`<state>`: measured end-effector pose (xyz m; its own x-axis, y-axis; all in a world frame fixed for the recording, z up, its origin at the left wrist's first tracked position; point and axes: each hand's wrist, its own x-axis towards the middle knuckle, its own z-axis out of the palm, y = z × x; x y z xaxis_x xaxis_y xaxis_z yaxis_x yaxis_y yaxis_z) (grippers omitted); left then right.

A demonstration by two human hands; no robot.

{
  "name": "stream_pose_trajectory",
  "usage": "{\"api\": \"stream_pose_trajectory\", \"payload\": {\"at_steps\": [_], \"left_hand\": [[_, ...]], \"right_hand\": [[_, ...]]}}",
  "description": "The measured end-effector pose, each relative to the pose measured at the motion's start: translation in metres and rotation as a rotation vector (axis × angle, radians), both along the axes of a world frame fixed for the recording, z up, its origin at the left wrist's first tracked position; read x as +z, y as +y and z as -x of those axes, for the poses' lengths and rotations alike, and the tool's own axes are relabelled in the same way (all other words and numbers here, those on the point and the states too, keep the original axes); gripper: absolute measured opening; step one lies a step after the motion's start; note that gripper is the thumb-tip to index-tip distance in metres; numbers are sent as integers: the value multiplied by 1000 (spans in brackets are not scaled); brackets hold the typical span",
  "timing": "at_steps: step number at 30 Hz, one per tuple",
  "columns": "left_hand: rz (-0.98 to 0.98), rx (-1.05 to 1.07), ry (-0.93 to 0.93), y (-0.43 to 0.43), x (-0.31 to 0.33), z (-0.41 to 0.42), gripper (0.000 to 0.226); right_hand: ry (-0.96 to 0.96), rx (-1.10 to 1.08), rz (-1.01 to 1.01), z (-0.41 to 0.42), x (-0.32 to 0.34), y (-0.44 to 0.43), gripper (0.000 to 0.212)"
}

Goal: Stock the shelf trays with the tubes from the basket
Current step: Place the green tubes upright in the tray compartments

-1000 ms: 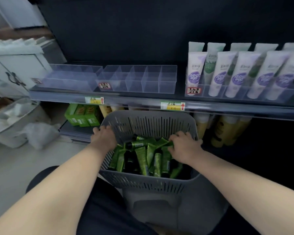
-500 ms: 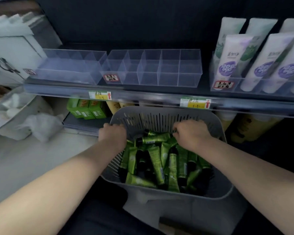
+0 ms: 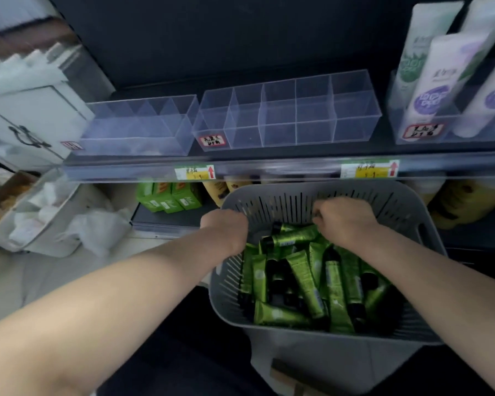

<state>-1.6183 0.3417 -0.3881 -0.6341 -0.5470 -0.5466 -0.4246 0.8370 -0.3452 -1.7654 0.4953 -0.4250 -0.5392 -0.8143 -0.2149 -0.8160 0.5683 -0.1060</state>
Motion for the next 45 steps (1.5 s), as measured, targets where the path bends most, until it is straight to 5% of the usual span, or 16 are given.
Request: {"api": "stream_pose_trajectory", "payload": {"at_steps": [5,11,16,28,45], "left_hand": [[-6,18,90,7,-4,-14,32],[-10,93,176,19,-7,-27,35],[-31,186,183,22,-5,-20,35],[-67,-99,121,-29,-19,-10,17],[-93,93,229,-104,-10,-70,22]], "right_hand": [[49,-70,-17,-17,10,16,21],[164,-194,-295,-24,22,60,10],[64,-279,-382,-18,21,82,15],[58,-470,-553,-30,7,31,24],[-69,-382,-334,-100,20,-19,25]]}}
